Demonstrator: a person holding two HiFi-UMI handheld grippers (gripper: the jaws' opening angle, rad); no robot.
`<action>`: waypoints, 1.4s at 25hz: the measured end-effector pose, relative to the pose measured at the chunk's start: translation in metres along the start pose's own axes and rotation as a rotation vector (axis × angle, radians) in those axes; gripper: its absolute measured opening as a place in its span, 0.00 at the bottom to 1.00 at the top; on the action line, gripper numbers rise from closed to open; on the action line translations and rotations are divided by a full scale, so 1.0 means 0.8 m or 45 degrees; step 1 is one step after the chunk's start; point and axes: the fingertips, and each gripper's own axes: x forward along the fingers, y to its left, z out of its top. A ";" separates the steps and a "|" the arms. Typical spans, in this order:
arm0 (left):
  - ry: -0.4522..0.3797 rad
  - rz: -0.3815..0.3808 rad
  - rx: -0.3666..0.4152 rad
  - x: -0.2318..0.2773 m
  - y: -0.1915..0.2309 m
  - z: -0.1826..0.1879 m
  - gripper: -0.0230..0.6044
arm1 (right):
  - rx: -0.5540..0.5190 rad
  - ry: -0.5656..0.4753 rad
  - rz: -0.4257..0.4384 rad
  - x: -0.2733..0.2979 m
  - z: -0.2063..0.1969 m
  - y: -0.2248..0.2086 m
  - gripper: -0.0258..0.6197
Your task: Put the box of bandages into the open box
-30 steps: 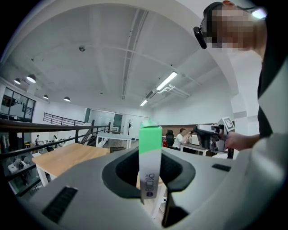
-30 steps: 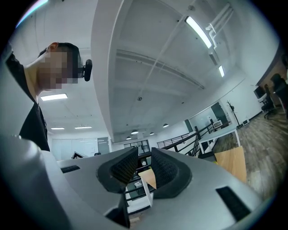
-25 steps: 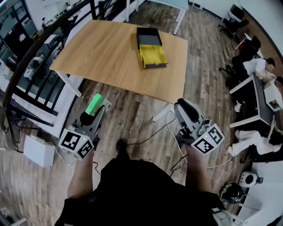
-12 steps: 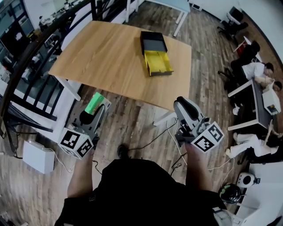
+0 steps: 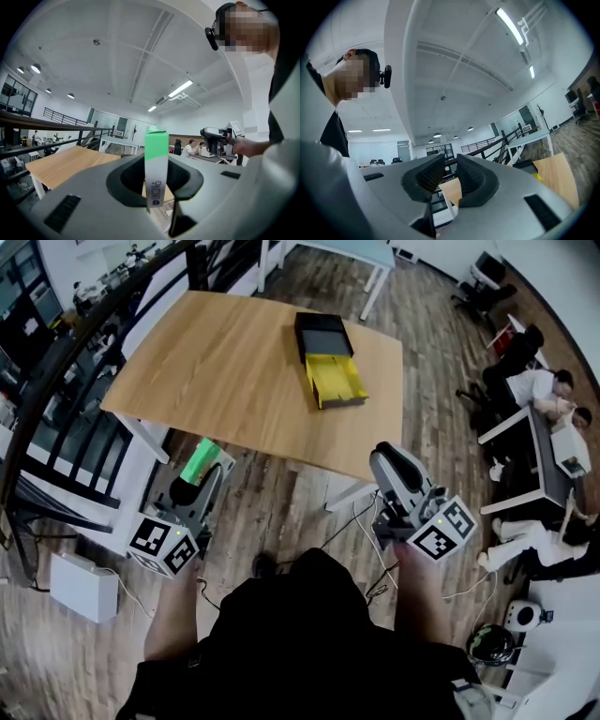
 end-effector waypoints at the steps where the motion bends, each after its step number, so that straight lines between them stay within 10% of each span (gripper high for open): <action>1: 0.005 0.000 -0.005 0.003 0.002 0.001 0.18 | 0.001 -0.005 -0.004 0.001 0.002 -0.002 0.17; 35: 0.123 0.070 0.008 0.305 0.059 0.020 0.18 | 0.141 -0.087 0.010 0.080 0.042 -0.321 0.15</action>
